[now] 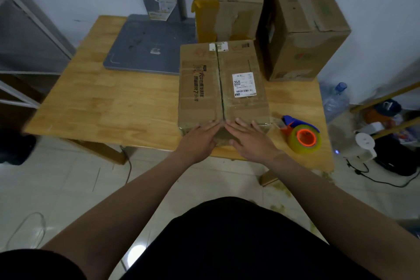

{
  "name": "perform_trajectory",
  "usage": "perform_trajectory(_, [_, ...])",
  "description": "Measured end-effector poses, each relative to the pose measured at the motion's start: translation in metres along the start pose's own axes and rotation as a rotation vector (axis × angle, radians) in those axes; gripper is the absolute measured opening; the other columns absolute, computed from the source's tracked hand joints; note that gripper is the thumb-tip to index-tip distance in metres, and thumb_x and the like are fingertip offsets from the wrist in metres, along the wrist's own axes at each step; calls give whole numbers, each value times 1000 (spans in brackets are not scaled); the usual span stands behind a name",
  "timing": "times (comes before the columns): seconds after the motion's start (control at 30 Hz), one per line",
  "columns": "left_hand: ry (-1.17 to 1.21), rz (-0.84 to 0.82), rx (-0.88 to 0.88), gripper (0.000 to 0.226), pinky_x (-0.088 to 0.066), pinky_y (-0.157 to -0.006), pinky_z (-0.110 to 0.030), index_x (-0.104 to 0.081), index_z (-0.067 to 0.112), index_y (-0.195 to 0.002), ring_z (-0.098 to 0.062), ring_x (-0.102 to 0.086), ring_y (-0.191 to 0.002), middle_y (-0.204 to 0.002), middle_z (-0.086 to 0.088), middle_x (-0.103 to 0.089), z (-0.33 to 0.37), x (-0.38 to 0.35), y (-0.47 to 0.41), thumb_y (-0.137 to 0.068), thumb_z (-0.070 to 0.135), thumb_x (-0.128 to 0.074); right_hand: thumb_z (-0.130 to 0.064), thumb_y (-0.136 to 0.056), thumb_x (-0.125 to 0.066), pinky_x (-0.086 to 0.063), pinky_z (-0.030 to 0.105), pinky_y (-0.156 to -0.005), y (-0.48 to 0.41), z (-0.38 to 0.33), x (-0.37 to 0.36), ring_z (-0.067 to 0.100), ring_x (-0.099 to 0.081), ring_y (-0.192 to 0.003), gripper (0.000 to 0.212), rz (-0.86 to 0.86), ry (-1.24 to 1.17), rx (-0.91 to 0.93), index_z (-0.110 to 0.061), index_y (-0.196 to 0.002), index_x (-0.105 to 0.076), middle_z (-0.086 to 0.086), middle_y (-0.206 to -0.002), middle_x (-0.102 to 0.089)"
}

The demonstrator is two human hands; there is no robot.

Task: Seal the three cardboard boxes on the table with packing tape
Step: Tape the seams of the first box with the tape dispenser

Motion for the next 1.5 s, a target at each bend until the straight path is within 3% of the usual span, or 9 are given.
perform_trajectory(0.2, [-44,-24,37,68,-7,-128,-43,-9,12,-164,-15,-2,-158,-172,-1,-5,-10,-8,6,-109,39,-40,-41,-108,-31,1,43,-125,20,29,-4,4,5,-154,58,92,7,-90,-28,-162,-12,-17,-167,-2])
perform_trajectory(0.4, [-80,3,84,69,-2,-128,-37,-5,10,-164,-16,5,-158,-172,-3,3,-33,-7,22,-110,37,-37,-30,-107,-41,-9,33,-122,29,40,-4,8,-13,-154,52,246,-4,-72,-21,-158,-32,-8,-165,-23])
perform_trajectory(0.7, [36,1,176,59,-14,-127,-38,-24,11,-161,-18,-10,-157,-171,-2,-14,-28,1,6,-109,34,-41,-18,-102,-51,-33,43,-118,20,38,6,14,-40,-144,43,334,-123,-112,-16,-144,-55,-2,-152,-50])
perform_trajectory(0.87, [-22,85,201,59,-19,-126,-41,-28,7,-160,-25,-13,-157,-169,-9,-21,-27,3,18,-108,30,-44,-30,-99,-43,-47,35,-104,15,40,23,22,-55,-131,42,384,-33,-259,-13,-131,-65,4,-144,-58])
perform_trajectory(1.07, [-74,80,273,60,-18,-126,-42,-27,1,-158,-32,-12,-157,-168,-17,-17,-19,2,22,-110,35,-40,-27,-102,-44,-47,39,-103,16,41,16,24,-46,-140,41,239,-6,-266,-8,-134,-60,6,-151,-50])
perform_trajectory(1.2, [102,239,402,52,-35,-118,-50,-42,7,-151,-36,-30,-150,-163,-14,-30,-22,3,20,-104,29,-51,-21,-96,-46,-56,40,-70,23,48,32,31,-68,-81,23,495,-186,-283,-10,-102,-66,9,-92,-71])
perform_trajectory(1.33, [382,358,597,53,-41,-108,-46,-37,10,-151,-38,-28,-149,-163,-22,-24,-29,0,20,-103,24,-52,-21,-96,-47,-56,41,-74,25,52,33,28,-60,-96,30,502,-250,-373,-10,-121,-58,8,-110,-59])
perform_trajectory(1.43, [585,361,686,50,-45,-87,-37,-41,14,-148,-36,-51,-130,-149,-15,-48,-32,1,11,-103,32,-52,-22,-97,-51,-47,31,-65,18,49,29,28,-64,-89,28,424,-496,-503,-9,-121,-57,9,-99,-64])
perform_trajectory(1.5, [674,404,766,55,-46,-88,-37,-38,8,-150,-34,-55,-126,-141,-13,-57,-33,6,8,-104,35,-52,-22,-97,-52,-39,28,-58,14,48,29,27,-63,-83,21,414,-642,-571,-12,-116,-56,6,-90,-65])
Point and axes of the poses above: each hand's wrist, its own y-axis away from the middle knuckle, its own x-axis out of the back of the hand, z = x × y, the point moved 3 cm from there along -y, towards the middle knuckle
